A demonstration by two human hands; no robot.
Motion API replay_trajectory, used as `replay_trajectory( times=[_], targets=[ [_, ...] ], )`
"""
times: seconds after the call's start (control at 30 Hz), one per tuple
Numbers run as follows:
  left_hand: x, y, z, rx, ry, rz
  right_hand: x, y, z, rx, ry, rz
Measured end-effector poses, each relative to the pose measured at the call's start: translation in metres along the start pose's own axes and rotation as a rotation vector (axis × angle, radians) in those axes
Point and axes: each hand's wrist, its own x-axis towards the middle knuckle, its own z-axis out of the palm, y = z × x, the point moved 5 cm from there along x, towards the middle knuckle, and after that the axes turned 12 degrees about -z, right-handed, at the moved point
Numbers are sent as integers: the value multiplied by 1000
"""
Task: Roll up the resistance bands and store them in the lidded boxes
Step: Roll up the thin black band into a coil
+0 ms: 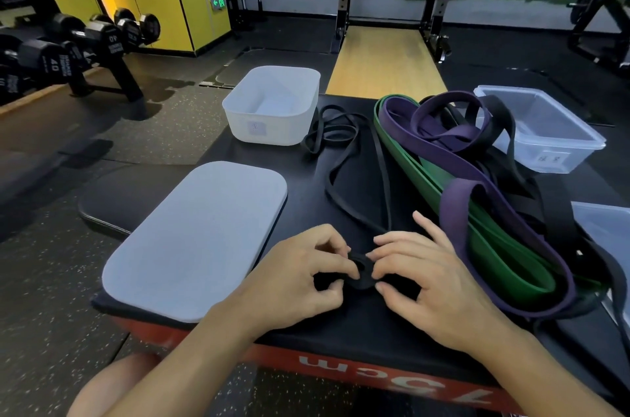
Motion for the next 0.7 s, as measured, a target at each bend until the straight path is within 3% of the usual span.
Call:
replay_trajectory(
  times=[0.27,0.7],
  targets=[
    [2,6,-1,119,47,55,-1,0,1,-12,-4,-22],
    [3,7,-3,26,-19,22,0,-1,3,63,-54,-20]
  ],
)
